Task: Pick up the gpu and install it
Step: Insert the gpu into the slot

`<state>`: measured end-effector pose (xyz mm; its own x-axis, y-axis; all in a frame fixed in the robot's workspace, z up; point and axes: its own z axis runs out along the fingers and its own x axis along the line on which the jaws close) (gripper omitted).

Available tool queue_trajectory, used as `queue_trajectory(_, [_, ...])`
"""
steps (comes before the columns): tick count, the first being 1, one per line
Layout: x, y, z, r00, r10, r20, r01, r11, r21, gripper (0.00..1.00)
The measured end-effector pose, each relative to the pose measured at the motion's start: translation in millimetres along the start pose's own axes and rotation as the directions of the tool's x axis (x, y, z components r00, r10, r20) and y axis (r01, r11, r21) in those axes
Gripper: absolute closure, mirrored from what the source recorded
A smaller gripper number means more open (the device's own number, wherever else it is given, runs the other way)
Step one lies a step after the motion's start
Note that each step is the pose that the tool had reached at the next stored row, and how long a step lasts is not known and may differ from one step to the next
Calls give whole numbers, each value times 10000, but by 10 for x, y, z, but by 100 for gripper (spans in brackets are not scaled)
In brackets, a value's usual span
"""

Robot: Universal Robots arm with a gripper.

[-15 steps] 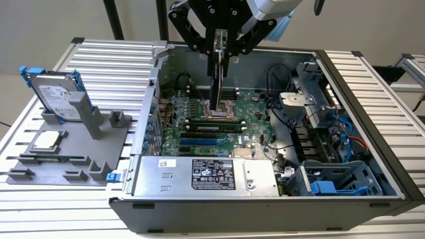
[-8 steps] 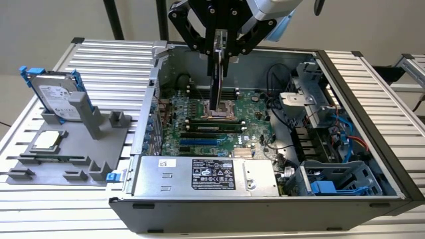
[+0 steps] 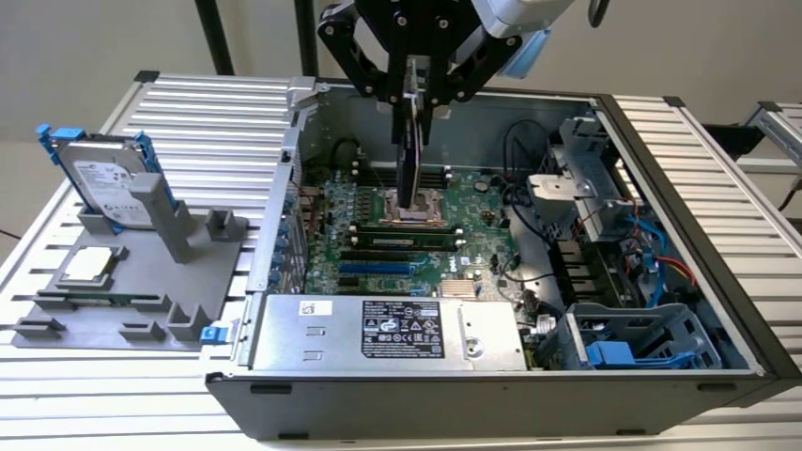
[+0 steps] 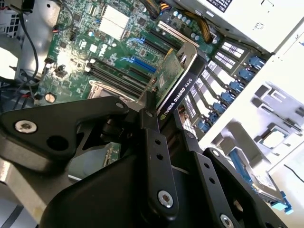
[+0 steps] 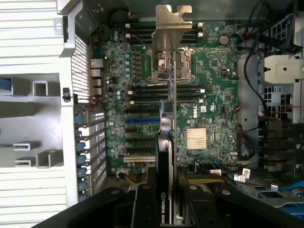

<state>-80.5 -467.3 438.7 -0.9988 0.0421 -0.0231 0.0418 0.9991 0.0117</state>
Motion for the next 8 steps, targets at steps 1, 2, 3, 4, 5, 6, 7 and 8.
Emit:
queue_trajectory(1, [-1, 0, 0, 10000, -88, -1, 88, 10000, -2, 100])
queue_trajectory(2, [-1, 0, 0, 9999, -160, -2, 160, 9999, -4, 100])
queue_trajectory(3, [-2, 0, 0, 9997, -225, -3, 225, 9997, -5, 100])
queue_trajectory(4, [-3, 0, 0, 9996, -286, -3, 286, 9996, -7, 100])
queue_trajectory(5, [-5, 0, 0, 9994, -356, -4, 356, 9994, -9, 100])
queue_trajectory(6, [-5, 0, 0, 9990, -451, -6, 451, 9990, -12, 100])
queue_trajectory(7, [-5, 0, 0, 9984, -561, -6, 561, 9984, -14, 100])
queue_trajectory(8, [-5, 0, 0, 9977, -684, -8, 684, 9977, -17, 100])
